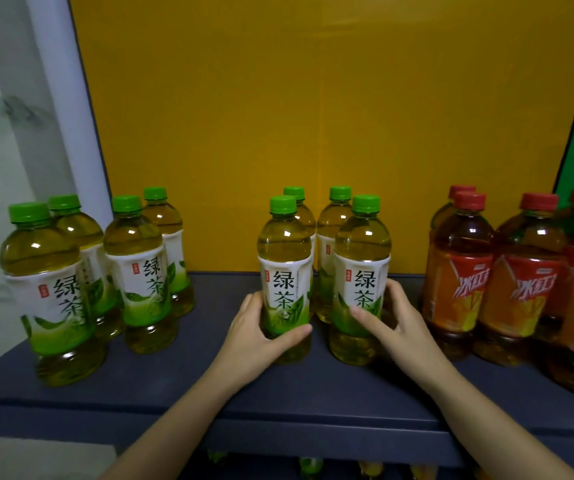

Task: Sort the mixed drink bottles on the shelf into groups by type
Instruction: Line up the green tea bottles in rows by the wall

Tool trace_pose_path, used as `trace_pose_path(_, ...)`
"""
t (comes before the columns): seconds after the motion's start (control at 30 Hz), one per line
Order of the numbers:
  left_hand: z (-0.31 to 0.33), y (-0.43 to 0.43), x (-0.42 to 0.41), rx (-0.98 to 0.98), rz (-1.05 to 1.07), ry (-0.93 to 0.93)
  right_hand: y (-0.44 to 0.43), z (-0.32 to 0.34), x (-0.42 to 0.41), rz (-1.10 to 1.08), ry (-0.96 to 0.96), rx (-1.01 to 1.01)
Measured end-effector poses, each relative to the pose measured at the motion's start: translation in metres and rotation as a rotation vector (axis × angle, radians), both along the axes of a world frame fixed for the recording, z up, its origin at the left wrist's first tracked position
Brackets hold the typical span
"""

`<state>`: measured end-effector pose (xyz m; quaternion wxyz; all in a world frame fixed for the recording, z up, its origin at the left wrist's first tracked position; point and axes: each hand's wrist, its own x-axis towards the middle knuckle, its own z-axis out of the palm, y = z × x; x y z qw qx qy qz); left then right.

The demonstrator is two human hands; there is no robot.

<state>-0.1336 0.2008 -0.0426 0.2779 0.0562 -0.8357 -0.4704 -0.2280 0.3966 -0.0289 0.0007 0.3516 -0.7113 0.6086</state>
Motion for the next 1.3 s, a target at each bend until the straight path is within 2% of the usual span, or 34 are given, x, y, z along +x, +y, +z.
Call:
trace_pose_path(0.07,0.000,-0.001,0.003,0.125,-0.107,-0.016,0.002,-0.001,0.001,0.002,-0.008,-0.029)
trace_pose_path(0.17,-0.002,-0.007,0.003,0.181,-0.095,0.023,0.001,-0.001,0.001,-0.010,-0.003,-0.039)
trace_pose_path(0.83,-0.001,0.000,-0.005,0.065,-0.069,0.102,-0.007,-0.007,-0.004,-0.013,0.100,0.014)
trace_pose_path(0.97,0.001,0.004,-0.001,0.070,-0.060,0.092,-0.005,-0.003,-0.002,-0.152,0.222,-0.016)
trace_pose_path(1.07,0.003,0.004,0.011,0.134,0.049,0.162,0.002,0.004,0.004,-0.276,0.435,-0.195)
trace_pose_path(1.17,0.000,-0.004,0.040,0.090,0.207,0.222,0.000,0.012,0.021,-0.172,0.534,-0.247)
trace_pose_path(1.3,-0.006,-0.034,0.087,-0.065,0.409,0.283,-0.023,0.015,0.054,0.004,0.538,-0.179)
